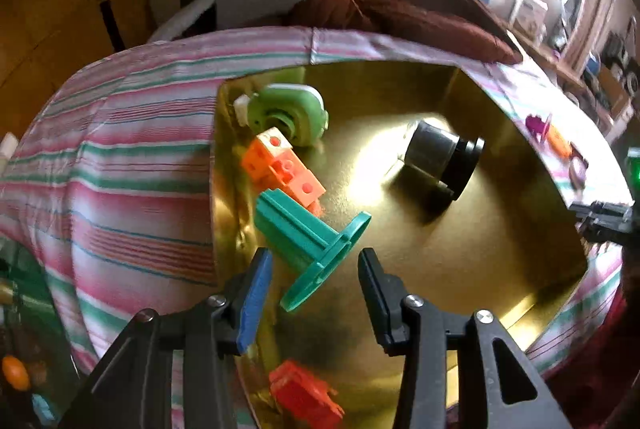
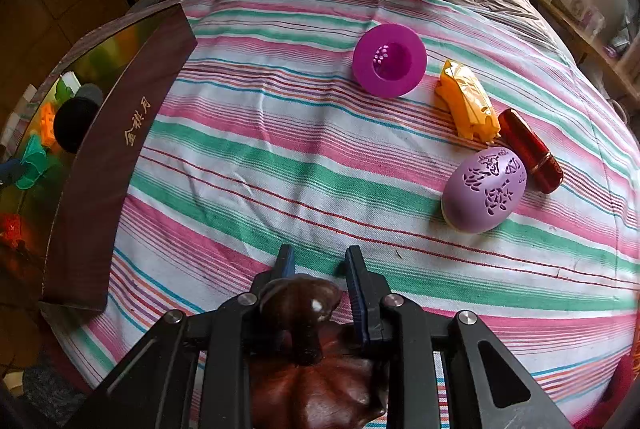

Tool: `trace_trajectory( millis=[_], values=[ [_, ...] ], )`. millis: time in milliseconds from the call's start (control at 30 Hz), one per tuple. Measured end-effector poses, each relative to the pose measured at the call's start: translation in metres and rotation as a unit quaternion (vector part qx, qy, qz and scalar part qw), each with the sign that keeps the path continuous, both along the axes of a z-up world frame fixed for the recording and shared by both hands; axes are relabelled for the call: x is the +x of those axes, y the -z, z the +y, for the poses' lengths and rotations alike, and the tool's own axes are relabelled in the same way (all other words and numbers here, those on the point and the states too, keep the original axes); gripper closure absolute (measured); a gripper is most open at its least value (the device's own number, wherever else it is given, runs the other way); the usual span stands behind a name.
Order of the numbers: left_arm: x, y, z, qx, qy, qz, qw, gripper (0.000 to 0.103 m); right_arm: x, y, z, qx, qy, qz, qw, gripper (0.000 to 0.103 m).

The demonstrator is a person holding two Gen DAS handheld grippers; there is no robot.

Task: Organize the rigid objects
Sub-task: 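Carry the green stand into the gold tray and open the left tool, then carry the brown brush over the gold tray with the right tool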

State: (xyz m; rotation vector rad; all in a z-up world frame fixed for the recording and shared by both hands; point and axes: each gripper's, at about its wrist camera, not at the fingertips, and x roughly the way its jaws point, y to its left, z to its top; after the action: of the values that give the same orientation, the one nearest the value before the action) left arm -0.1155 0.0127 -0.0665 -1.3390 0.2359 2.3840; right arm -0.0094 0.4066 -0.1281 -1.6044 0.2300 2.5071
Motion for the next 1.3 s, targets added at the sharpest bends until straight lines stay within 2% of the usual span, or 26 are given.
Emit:
trace_trajectory(
  millis=[233,600,733,967,1100,1233,1300],
  values=[
    [0.031,-0.025,-0.017,0.009,-0.075,0.05,0.9959,0.058,0.002,-0.001,-0.003,0.009,-0.002,-0.001,1.0,0.077],
    [0.06,-0.045,-0.022,0.009,-0.103,0.09,0.9906,0.058,0.0,-0.002,-0.008,0.015,0.003,0.001,1.0,0.077],
    [0.061,-0.045,-0.023,0.01,-0.111,0.088,0.9899,0.058,-0.002,-0.002,-0.014,0.032,0.0,0.0,0.999,0.078],
    [0.062,-0.041,-0.033,0.019,-0.13,0.081,0.988,0.058,0.0,-0.003,-0.015,0.03,0.0,0.001,1.0,0.084],
    [0.063,-0.043,-0.039,0.024,-0.139,0.093,0.9856,0.058,0.0,-0.004,-0.014,0.027,0.012,0.001,1.0,0.091],
    [0.064,-0.043,-0.038,0.021,-0.125,0.094,0.9875,0.058,-0.001,-0.003,-0.009,0.017,0.031,0.002,0.999,0.094],
    [0.064,-0.042,-0.038,0.036,-0.118,0.087,0.9885,0.058,0.0,-0.003,-0.009,0.015,0.037,0.002,0.999,0.094]
  ],
)
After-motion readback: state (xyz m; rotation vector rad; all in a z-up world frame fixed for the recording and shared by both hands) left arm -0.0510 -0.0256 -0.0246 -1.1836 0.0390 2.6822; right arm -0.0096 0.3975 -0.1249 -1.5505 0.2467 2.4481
